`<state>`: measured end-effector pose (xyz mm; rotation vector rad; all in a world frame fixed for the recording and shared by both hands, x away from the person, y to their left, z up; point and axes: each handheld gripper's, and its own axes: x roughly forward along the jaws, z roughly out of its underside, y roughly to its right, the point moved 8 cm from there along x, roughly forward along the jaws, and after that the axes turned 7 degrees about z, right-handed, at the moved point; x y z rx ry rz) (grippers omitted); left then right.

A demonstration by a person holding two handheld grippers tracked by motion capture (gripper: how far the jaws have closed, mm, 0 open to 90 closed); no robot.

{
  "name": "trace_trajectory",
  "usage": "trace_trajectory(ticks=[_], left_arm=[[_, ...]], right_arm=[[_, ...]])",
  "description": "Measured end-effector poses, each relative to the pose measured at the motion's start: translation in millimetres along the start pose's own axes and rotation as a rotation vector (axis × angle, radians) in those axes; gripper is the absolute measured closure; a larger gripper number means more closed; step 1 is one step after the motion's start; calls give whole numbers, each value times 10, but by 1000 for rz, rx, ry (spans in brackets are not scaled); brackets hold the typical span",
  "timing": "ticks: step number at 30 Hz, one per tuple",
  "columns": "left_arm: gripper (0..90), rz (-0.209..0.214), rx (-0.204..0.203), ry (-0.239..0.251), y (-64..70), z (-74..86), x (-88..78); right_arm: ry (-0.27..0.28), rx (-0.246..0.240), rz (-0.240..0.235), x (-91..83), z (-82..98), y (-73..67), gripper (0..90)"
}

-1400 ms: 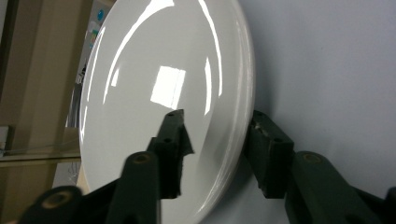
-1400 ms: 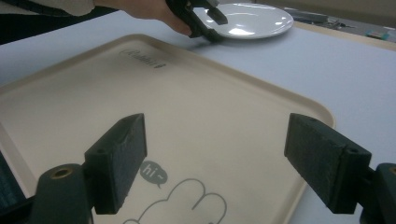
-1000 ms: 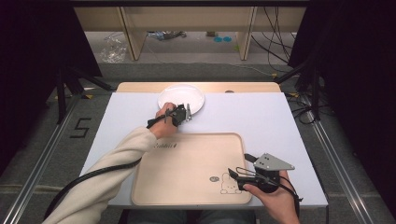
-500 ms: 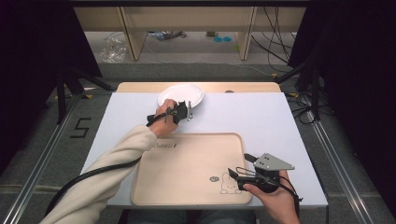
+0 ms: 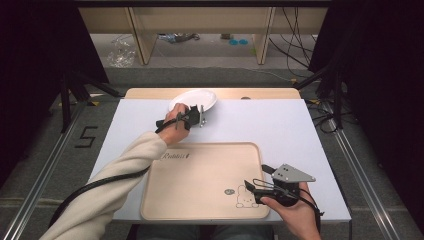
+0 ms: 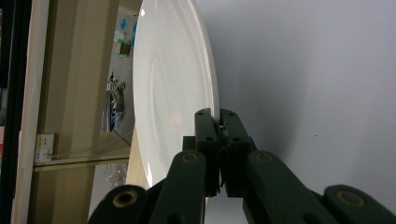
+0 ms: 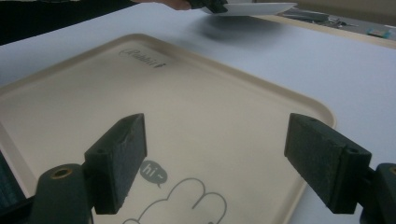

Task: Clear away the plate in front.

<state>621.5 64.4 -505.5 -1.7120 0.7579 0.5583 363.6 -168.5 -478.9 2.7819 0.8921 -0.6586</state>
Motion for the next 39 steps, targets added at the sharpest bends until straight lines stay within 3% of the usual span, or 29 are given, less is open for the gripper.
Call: trace_trajectory(ticks=[8, 14, 20, 22, 27, 28, 39], left_arm=[[872, -14, 16, -8, 0, 8, -39], [873, -26, 22, -7, -22, 11, -64], [876, -36, 33, -6, -36, -7, -125], [875, -40, 36, 1, -31, -15, -157], [876, -41, 39, 0, -19, -4, -197], [876, -41, 39, 1, -14, 0, -204], [875, -49, 51, 9, 59, 30, -313]], right_arm=[[17, -19, 18, 9, -12, 23, 220], [-1, -1, 0, 1, -1, -2, 220], [19, -21, 20, 10, -13, 26, 220], [-12, -28, 29, -18, 3, 35, 220], [-12, -23, 25, -15, 3, 28, 220], [2, -5, 6, 3, -2, 2, 220], [1, -5, 9, 3, -3, 3, 220]])
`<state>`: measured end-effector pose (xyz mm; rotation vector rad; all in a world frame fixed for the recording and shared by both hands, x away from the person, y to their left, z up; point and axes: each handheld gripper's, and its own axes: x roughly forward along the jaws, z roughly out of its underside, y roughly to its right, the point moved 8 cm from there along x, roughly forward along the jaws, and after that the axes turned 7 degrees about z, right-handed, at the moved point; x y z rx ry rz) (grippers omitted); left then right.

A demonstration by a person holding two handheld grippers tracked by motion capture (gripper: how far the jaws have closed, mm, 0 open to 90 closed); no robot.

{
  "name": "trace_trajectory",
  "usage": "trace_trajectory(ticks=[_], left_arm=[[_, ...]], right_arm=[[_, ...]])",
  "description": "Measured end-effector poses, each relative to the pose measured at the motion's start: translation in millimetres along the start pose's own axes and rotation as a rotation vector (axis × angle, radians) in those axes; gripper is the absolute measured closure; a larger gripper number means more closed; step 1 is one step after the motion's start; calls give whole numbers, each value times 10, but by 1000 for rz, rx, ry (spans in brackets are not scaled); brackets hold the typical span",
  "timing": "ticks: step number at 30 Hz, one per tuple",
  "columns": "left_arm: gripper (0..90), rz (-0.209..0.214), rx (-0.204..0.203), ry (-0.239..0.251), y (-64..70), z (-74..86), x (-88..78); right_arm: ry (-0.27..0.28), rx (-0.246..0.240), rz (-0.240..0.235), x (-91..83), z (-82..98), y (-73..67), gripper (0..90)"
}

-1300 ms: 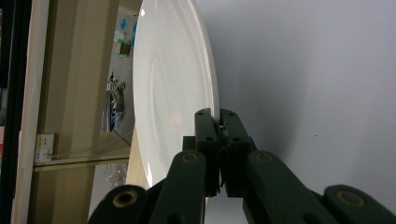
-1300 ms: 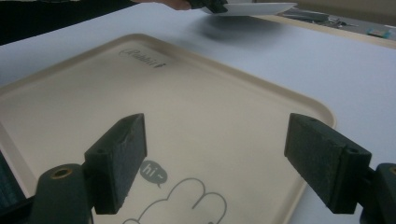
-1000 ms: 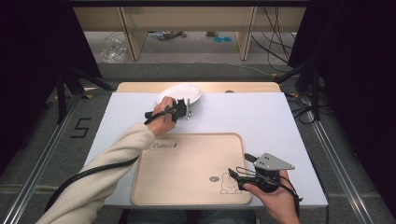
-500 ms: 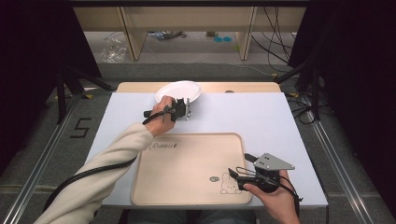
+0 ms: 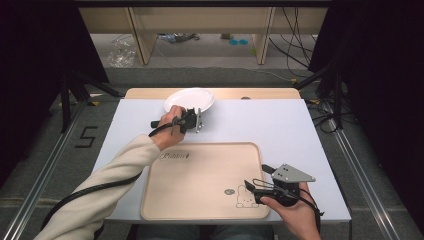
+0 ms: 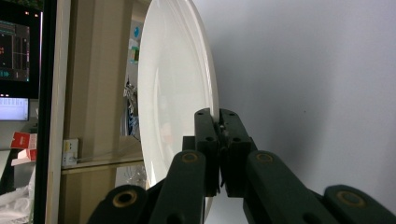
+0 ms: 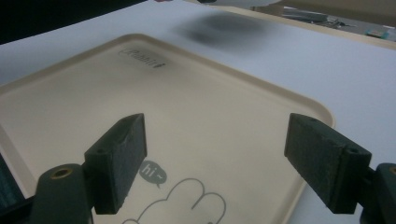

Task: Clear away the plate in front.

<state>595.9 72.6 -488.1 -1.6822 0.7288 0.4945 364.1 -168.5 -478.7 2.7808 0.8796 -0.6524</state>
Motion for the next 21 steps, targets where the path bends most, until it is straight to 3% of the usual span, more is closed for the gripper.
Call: trace_trajectory(ticks=[21], left_arm=[[875, -21, 25, 21, 58, -19, -208]], right_arm=[[0, -21, 19, -11, -3, 29, 220]])
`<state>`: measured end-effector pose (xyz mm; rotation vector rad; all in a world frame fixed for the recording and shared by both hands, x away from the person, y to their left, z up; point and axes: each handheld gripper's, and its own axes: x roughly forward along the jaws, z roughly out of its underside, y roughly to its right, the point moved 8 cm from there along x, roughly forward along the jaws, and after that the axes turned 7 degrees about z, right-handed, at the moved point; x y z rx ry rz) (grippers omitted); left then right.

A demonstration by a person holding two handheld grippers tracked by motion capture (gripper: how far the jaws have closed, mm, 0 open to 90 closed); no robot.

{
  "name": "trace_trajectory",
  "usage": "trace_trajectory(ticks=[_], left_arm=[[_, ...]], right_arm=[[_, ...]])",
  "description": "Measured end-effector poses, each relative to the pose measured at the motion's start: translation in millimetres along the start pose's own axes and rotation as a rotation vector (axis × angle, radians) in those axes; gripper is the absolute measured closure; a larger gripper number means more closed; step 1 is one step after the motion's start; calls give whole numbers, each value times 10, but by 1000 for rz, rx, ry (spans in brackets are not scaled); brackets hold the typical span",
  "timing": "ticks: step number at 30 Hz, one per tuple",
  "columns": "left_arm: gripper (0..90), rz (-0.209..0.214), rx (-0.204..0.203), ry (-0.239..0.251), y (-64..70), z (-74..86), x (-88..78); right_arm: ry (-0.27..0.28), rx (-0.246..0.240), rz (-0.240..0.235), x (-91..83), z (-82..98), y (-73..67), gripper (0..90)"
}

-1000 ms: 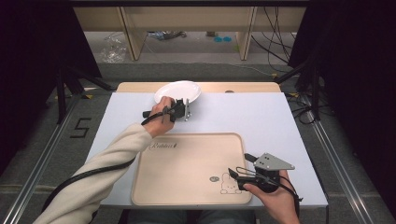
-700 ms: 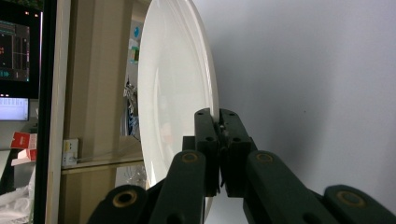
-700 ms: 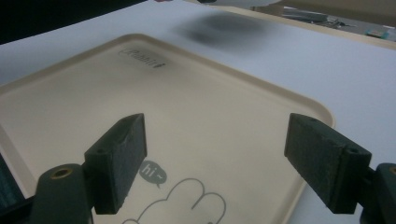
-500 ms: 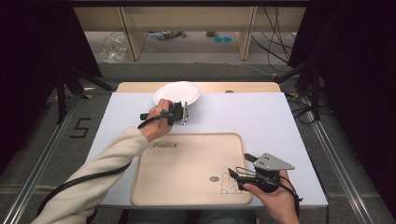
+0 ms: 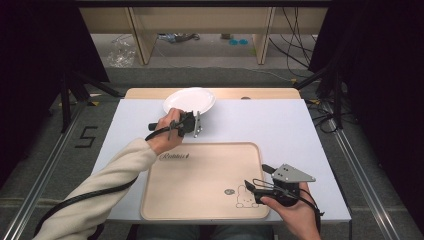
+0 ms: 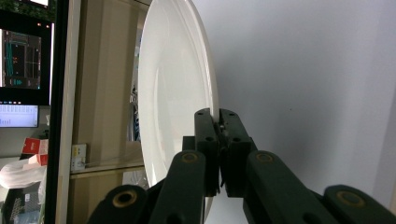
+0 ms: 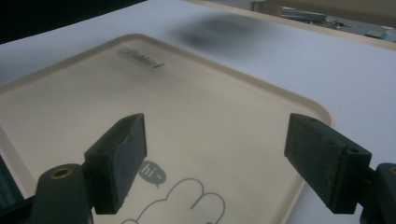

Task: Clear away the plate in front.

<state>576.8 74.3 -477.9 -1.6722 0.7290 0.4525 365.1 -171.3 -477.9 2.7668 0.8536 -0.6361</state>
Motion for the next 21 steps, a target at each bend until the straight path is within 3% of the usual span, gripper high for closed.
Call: trace_trajectory(ticks=[21], left_arm=[[874, -11, 5, 27, 104, -35, -201]], right_arm=[[-1, 1, 1, -1, 0, -1, 220]])
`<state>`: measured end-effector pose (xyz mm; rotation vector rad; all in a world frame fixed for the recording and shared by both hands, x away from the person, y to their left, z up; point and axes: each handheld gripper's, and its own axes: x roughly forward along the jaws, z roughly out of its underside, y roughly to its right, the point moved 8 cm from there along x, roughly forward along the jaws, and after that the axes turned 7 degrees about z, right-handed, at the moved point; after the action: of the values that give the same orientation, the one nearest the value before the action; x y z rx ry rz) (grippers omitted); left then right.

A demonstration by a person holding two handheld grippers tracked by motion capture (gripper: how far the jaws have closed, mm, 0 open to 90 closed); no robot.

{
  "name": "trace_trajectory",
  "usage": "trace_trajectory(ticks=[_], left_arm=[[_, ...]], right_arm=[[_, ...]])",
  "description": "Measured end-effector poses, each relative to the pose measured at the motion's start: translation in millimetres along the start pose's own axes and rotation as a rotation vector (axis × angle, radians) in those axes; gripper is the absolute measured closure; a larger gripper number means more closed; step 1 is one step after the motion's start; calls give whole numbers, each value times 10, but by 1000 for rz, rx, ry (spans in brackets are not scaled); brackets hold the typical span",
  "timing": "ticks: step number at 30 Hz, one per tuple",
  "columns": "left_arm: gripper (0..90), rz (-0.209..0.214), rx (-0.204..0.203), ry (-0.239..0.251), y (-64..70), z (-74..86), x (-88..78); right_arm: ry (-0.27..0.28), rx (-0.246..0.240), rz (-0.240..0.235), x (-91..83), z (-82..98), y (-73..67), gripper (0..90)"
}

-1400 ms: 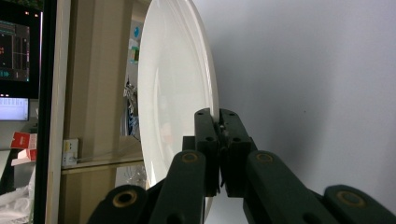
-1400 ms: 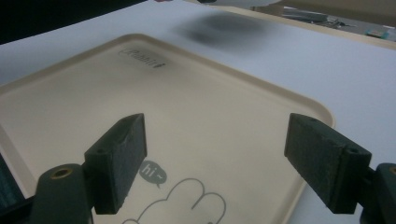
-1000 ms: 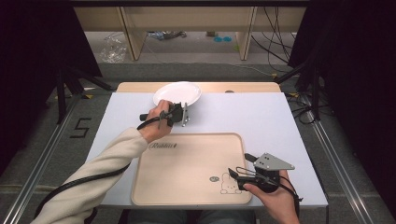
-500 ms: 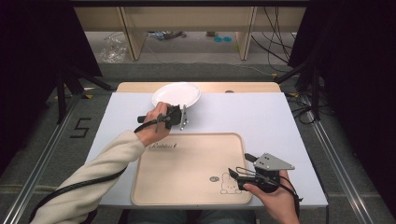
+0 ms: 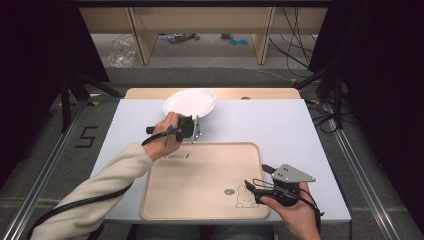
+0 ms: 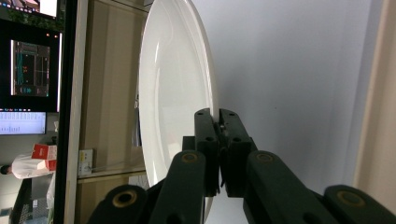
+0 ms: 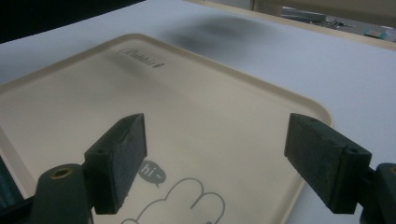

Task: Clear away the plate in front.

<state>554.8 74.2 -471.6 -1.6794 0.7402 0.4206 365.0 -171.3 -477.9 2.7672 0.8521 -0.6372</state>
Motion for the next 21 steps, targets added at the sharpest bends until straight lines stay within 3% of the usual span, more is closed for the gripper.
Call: trace_trajectory(ticks=[21], left_arm=[[872, -20, 15, 22, 54, -45, -196]], right_arm=[[0, -1, 0, -3, -2, -3, 220]])
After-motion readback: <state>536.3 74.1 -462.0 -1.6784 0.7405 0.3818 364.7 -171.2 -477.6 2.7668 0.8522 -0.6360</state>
